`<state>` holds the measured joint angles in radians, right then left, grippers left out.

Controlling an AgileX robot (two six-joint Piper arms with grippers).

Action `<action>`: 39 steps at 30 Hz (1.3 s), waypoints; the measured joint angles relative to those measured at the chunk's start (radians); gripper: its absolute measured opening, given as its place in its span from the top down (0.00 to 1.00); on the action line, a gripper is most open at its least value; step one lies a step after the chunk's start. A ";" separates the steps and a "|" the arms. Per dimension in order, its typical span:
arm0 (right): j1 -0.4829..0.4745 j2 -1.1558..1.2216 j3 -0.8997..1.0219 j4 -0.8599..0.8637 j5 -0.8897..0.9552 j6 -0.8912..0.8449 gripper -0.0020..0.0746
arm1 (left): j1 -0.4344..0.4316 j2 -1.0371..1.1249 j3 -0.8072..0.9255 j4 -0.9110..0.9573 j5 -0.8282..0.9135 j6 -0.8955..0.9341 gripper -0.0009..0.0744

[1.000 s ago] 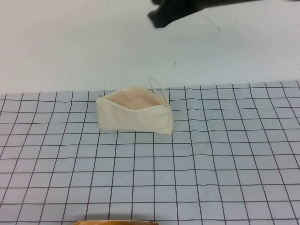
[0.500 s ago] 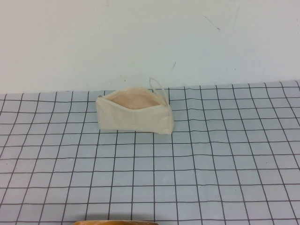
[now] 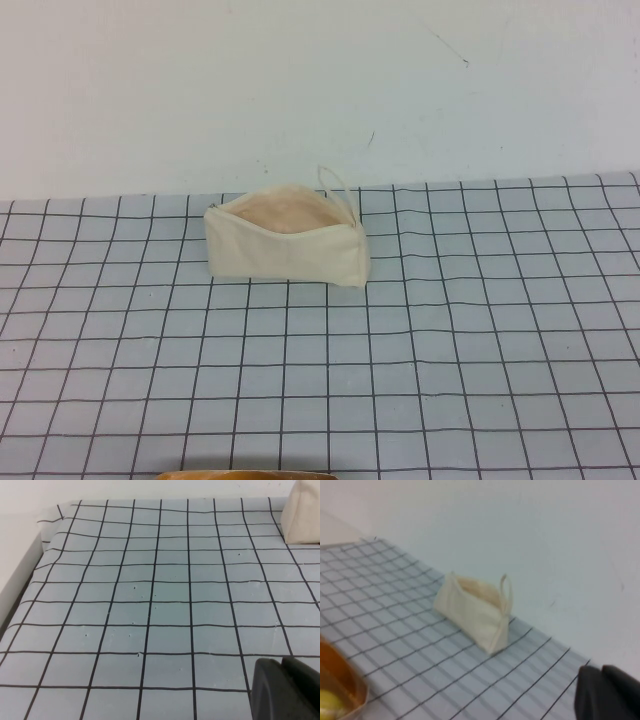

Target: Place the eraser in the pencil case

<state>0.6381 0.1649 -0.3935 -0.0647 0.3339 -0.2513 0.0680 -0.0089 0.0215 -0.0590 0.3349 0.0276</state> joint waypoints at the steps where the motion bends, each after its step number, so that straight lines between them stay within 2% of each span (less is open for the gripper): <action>1: 0.000 -0.015 0.029 -0.002 0.000 0.018 0.97 | 0.000 0.000 0.000 0.000 0.000 0.000 0.99; 5: -0.062 -0.047 0.090 -0.039 0.043 0.094 0.97 | 0.000 0.000 0.000 0.000 0.000 0.000 0.99; 7: -0.213 -0.051 0.117 -0.055 0.054 0.107 0.97 | 0.000 0.000 0.000 0.000 0.000 0.000 0.99; 13: -0.557 -0.068 0.235 -0.002 -0.033 0.100 0.97 | 0.000 0.000 0.000 0.000 0.000 0.000 0.99; 18: -0.748 -0.124 0.333 0.019 -0.082 0.084 0.97 | 0.000 0.000 0.000 0.000 0.000 0.000 0.99; 23: -0.765 -0.171 0.412 0.024 -0.088 0.089 0.97 | 0.000 0.000 0.000 0.000 0.000 0.000 0.99; 31: -0.640 -0.173 0.421 0.027 -0.020 0.094 0.97 | 0.000 0.000 0.000 0.000 0.000 0.000 0.99; 39: -0.636 -0.173 0.419 0.037 0.017 0.101 0.97 | 0.000 0.000 0.000 0.000 0.000 0.000 0.99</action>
<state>0.0024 -0.0081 0.0252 -0.0276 0.3513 -0.1498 0.0680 -0.0089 0.0215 -0.0590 0.3349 0.0276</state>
